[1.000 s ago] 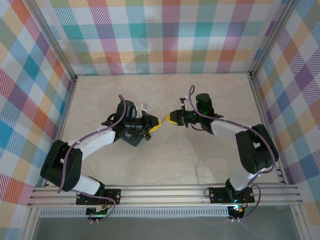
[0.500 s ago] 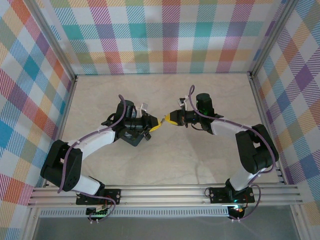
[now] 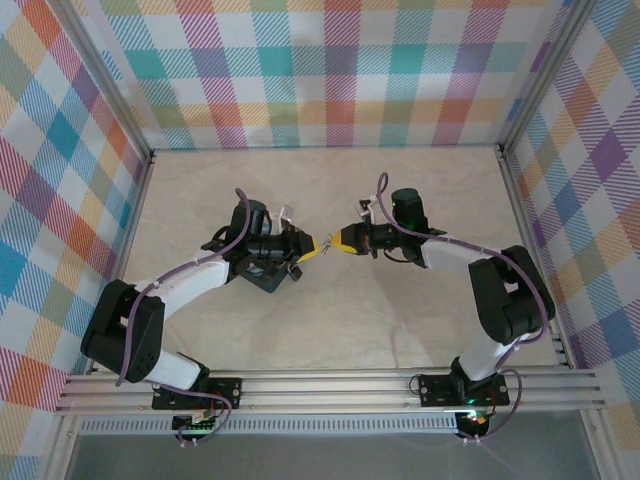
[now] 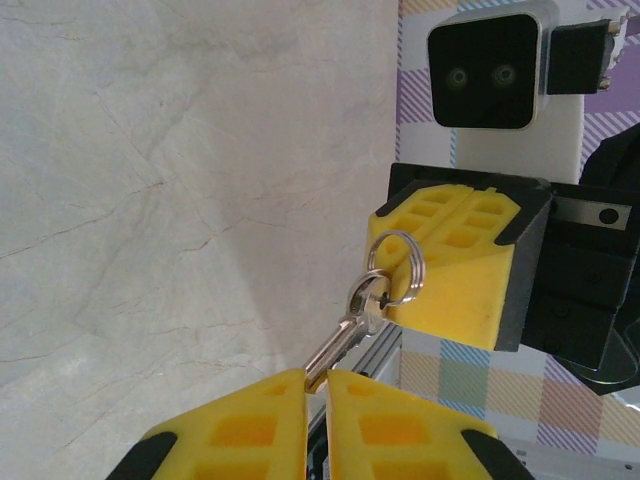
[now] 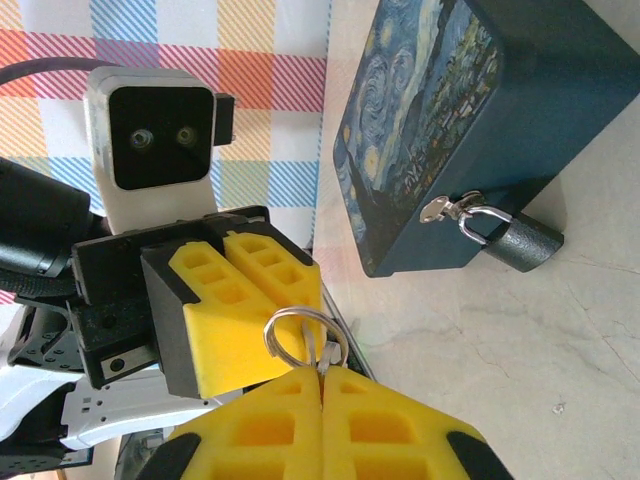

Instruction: Unlock the padlock with the key

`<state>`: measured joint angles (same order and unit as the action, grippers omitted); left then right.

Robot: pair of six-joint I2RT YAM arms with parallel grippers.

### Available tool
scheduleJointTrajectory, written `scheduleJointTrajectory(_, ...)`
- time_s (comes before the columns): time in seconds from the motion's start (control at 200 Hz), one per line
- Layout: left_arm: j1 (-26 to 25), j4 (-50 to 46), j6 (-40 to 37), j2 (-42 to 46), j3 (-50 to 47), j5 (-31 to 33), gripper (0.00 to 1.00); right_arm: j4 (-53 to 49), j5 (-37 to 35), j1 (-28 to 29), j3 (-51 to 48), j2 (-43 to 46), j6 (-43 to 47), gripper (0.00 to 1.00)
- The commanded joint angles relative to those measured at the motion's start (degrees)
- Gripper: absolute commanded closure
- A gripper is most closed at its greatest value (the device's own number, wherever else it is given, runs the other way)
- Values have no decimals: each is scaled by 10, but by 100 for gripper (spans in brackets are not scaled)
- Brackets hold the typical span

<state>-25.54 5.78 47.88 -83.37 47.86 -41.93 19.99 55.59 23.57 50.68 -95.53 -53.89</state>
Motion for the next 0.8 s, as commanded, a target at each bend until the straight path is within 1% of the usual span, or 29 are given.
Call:
scheduleJointTrajectory(0.0,8,-7,-24,16,17,-12,88,-6,20,0,11,-10,13,96)
scheduleJointTrajectory(0.045,8,-4,-24,16,15,-15,87,-6,22,0,12,-11,14,96)
scheduleJointTrajectory(0.1,8,-2,-25,19,15,-15,84,-9,26,1,14,-10,17,96)
scheduleJointTrajectory(0.26,8,9,-26,17,15,-24,81,-23,27,8,21,-12,26,96)
scheduleJointTrajectory(0.685,8,23,-31,21,11,-39,81,-23,32,17,28,-17,27,96)
scheduleJointTrajectory(0.795,8,15,-40,19,14,-39,85,-27,32,18,26,-18,30,96)
